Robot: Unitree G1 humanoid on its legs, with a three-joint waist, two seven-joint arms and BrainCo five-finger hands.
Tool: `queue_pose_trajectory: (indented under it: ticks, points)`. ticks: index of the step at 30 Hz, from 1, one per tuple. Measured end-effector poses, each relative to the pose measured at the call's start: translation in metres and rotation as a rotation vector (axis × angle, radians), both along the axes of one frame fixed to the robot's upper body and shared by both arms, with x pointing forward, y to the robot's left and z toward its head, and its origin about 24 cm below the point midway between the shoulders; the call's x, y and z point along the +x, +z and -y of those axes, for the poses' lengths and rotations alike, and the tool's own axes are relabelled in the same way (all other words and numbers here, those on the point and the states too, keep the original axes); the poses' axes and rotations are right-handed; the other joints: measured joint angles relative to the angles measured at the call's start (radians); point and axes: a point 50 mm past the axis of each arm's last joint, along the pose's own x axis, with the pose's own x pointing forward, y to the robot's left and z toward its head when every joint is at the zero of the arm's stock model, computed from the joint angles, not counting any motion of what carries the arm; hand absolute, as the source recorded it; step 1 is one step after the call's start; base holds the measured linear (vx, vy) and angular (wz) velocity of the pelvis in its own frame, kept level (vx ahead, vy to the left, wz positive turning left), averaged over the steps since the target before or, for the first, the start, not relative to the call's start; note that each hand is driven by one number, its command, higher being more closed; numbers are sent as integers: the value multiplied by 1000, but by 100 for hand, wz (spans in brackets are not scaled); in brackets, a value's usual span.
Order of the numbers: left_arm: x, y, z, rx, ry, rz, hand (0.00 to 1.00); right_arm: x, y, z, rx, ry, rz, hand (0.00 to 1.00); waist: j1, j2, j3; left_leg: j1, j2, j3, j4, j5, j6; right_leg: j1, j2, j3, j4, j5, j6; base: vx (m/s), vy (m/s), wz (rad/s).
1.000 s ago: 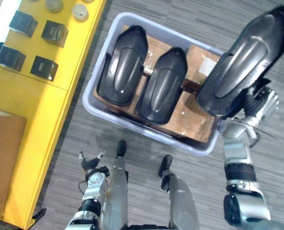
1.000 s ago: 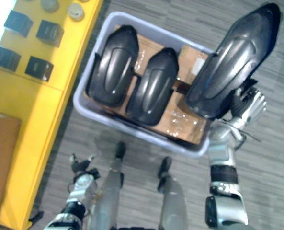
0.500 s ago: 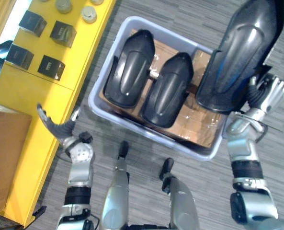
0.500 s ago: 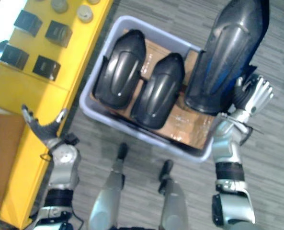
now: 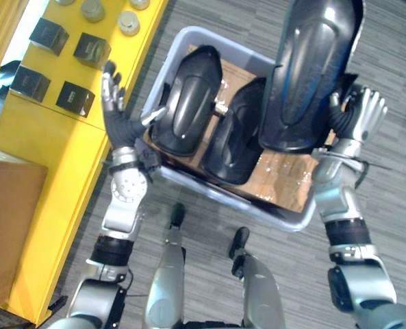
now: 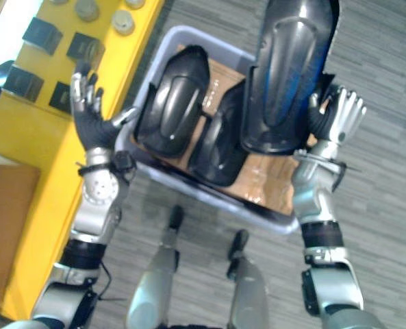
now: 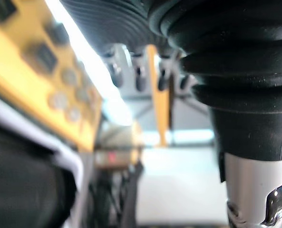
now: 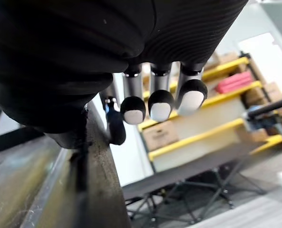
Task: Walk over and take plastic housings, then place them on the shelf
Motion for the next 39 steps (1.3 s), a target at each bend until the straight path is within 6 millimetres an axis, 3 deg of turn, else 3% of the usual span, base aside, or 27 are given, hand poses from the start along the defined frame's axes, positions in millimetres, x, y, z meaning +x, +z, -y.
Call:
queue_pose_trajectory:
  ticks: [4, 11, 23, 27, 35, 39]
  points:
    - [16, 5, 12, 75, -64, -41, 0, -3, 15, -14, -33, 51, 65, 100, -8, 0, 0, -7, 1, 7, 2, 0, 0, -11, 0, 6, 2, 4, 0, -3, -4, -4]
    - [35, 2, 15, 117, -37, -136, 0, -1, 33, -26, -48, 90, 122, 100, -25, 0, 0, -21, 2, 22, 21, 0, 0, -28, 2, 25, 2, 13, -3, -2, -5, -6]
    - [50, -5, 40, 192, -112, -235, 0, 2, 32, -50, -52, 164, 118, 100, -28, 0, 0, -31, 11, 19, 26, 2, 2, -33, 14, 25, -6, 29, -5, -18, -2, -1]
    - [50, -1, 55, 141, -220, -249, 0, 4, 34, -60, -68, 193, 116, 100, -28, 0, 0, -35, 10, 20, 26, 3, 2, -33, 15, 25, -20, 36, -4, 16, -2, -1]
    - [49, 5, 62, 36, -404, -268, 0, 14, 26, -63, -107, 201, 36, 100, -29, 0, 0, -35, 8, 20, 26, 3, 2, -31, 16, 24, -25, 36, -4, 0, 0, 0]
    - [44, 10, 64, 5, -483, -259, 0, 17, 18, -75, -156, 245, -12, 100, -28, 0, 0, -36, 9, 19, 25, 3, 2, -31, 15, 23, -25, 36, -4, 0, 0, 0]
